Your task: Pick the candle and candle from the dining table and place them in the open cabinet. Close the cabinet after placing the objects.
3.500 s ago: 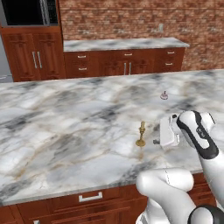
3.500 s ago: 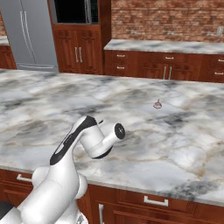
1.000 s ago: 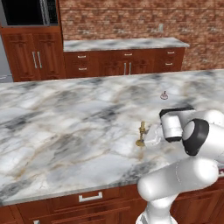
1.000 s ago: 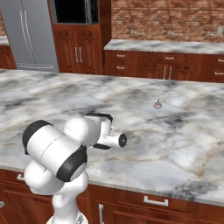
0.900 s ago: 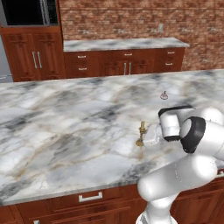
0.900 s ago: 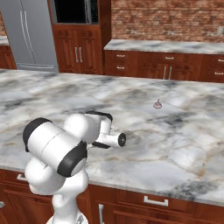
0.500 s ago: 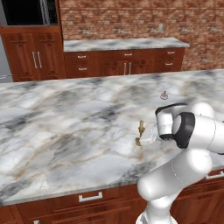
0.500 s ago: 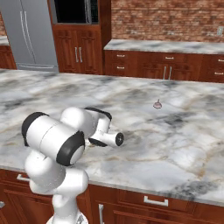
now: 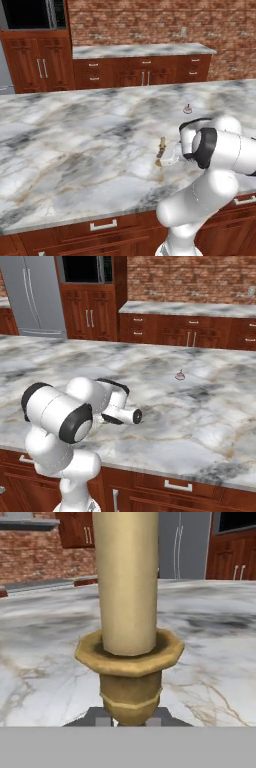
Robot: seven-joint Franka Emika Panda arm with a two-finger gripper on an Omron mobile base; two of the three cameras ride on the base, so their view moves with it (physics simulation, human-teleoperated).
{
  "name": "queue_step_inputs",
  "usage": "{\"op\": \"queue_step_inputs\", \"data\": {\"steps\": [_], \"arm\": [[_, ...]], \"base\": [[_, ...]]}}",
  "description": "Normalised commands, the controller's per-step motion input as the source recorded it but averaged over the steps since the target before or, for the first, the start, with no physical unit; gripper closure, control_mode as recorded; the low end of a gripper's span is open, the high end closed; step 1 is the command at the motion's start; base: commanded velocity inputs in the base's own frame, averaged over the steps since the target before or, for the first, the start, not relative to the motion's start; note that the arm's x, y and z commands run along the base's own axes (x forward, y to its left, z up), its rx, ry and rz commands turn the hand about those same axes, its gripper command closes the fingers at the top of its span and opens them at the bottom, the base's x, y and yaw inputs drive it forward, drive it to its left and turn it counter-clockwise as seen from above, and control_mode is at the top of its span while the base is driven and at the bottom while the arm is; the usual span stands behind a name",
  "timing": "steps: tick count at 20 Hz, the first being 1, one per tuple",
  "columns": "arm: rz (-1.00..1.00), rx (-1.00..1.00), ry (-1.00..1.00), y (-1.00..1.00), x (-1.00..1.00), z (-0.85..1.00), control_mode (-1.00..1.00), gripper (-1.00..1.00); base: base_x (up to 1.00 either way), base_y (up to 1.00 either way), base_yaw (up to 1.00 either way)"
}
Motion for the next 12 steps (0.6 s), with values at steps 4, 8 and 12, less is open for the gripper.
{"op": "queue_step_inputs", "data": {"steps": [4, 8, 12], "arm": [[0.0, 0.22, 0.0, 0.0, -0.44, 0.84, -1.0, 1.0], [0.15, 0.05, 0.11, 0.16, -0.61, 1.0, -1.0, 1.0], [0.33, -0.09, 0.22, 0.46, -0.9, 0.94, -1.0, 1.0]], "base": [[0.0, 0.0, 0.0], [0.0, 0.0, 0.0], [0.0, 0.0, 0.0]]}}
